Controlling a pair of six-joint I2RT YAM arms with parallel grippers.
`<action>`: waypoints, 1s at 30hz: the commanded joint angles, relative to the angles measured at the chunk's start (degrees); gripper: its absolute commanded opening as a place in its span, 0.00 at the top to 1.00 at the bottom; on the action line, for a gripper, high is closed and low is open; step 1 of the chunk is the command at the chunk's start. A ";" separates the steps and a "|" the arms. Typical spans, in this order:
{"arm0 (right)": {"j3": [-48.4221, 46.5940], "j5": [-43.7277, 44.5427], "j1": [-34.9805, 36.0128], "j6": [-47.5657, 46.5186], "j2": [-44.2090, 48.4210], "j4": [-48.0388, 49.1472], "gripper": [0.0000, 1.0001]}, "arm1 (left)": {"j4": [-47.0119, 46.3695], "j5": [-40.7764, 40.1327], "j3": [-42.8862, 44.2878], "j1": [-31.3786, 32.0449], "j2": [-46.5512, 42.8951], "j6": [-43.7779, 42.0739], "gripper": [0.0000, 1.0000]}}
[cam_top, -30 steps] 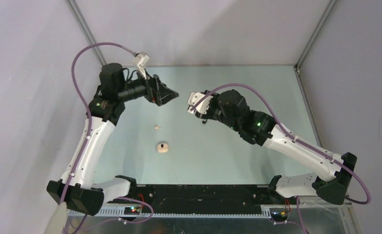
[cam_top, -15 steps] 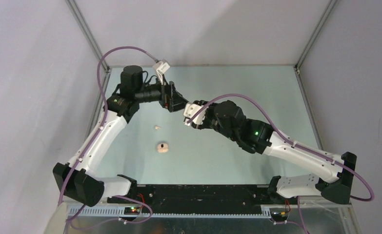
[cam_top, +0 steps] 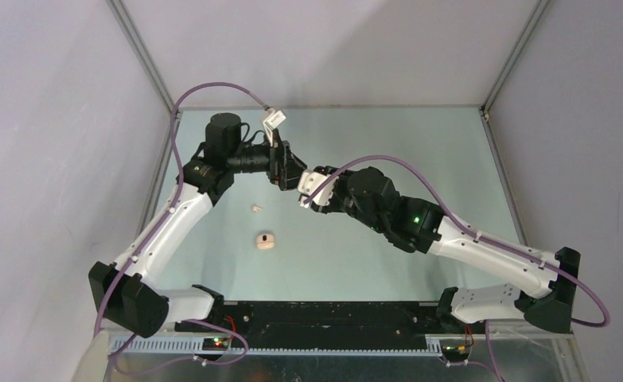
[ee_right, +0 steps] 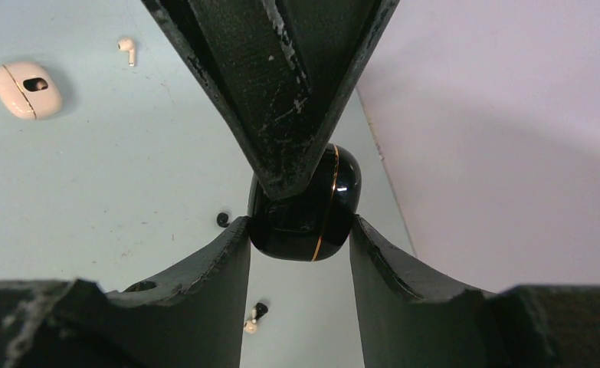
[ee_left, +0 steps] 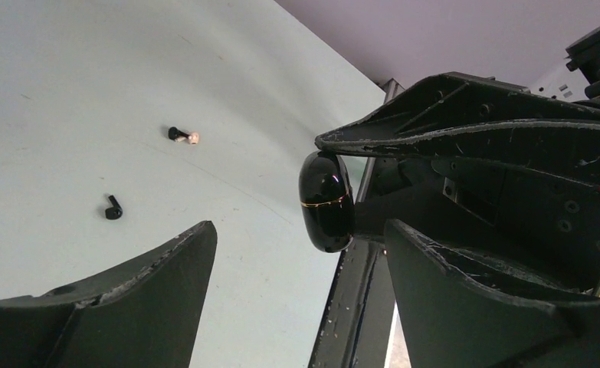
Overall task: Insert the wireless bluetooth earbuds into the charging case
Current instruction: Pass from the right arm to the left
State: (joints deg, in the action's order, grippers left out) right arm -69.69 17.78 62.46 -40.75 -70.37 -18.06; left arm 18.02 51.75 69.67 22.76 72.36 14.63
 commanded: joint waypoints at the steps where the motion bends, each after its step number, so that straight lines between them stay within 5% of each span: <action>1: -0.14 1.16 0.77 0.19 1.12 3.30 0.66 | -1.66 2.56 -0.34 1.24 -0.89 0.22 0.16; 14: -0.10 3.34 2.58 -0.51 -0.80 4.76 0.65 | -1.15 3.70 -0.73 2.19 -1.12 -0.59 0.43; 19: -0.11 4.77 2.93 -1.16 -1.39 5.99 0.65 | -0.31 3.31 -0.80 2.45 -1.76 -1.78 0.46; 21: -0.12 5.02 3.00 -1.25 -1.44 6.27 0.64 | -0.04 3.12 -0.93 2.54 -1.98 -2.13 0.59; 25: -0.09 5.43 3.02 -1.41 -1.52 6.58 0.60 | 0.47 2.05 -1.00 2.70 -2.34 -2.72 0.82; 29: -0.10 6.38 3.09 -1.68 -1.82 7.16 0.52 | 0.87 1.11 -1.06 2.75 -2.84 -3.45 0.84; 30: -0.09 6.30 3.11 -1.65 -1.66 7.10 0.41 | 1.20 0.87 -1.00 2.75 -3.06 -3.84 0.84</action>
State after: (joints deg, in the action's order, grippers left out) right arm -69.23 22.74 65.30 -42.28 -72.23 -14.61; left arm 18.87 52.71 69.10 24.91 71.55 13.96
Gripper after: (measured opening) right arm 0.501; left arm 0.245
